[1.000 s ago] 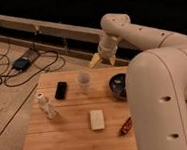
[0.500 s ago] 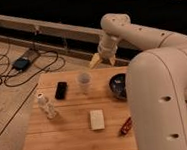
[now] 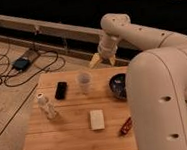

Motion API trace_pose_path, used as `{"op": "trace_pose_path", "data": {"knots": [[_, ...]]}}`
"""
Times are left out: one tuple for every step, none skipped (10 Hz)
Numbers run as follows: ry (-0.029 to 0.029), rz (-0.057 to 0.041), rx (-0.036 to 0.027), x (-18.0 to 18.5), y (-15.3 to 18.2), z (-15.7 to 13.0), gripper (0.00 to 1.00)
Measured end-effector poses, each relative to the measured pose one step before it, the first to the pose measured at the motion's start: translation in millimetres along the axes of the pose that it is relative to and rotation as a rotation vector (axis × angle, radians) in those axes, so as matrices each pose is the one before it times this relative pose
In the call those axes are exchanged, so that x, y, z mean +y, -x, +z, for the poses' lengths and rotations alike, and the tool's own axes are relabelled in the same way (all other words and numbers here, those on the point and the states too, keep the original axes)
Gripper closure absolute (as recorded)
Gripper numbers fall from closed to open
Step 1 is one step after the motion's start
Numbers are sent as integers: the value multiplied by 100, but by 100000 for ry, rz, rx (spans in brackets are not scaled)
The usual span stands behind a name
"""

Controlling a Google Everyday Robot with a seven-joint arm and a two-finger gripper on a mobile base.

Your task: Place the eraser on the white sponge

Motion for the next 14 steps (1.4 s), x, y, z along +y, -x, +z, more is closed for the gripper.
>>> {"op": "trace_pose_path", "data": {"knots": [[-2,-3,-2,0,1,-2,20],[-3,5,-8,-2,0,-6,20],[1,0,19,-1,-3,11,20],[2,-1,-22,1,4,-9,20],[-3,7,14,-3,-3,7,20],[-1,-5,-7,2,2,-4,20],[-54,-32,-80,9,46,-32,20],[-652,14,-29,-138,73,-32,20],[-2062,895,185,-154,287,68,20],[-3024,1352,310,569,763,292,20],[-3152,1840,568,1427,966,449,20],[-2230,1832,243,1231,668,156,20],[-1752,1072,402,1056,441,193,20],[-1703,772,321,1775,634,229,20]]}}
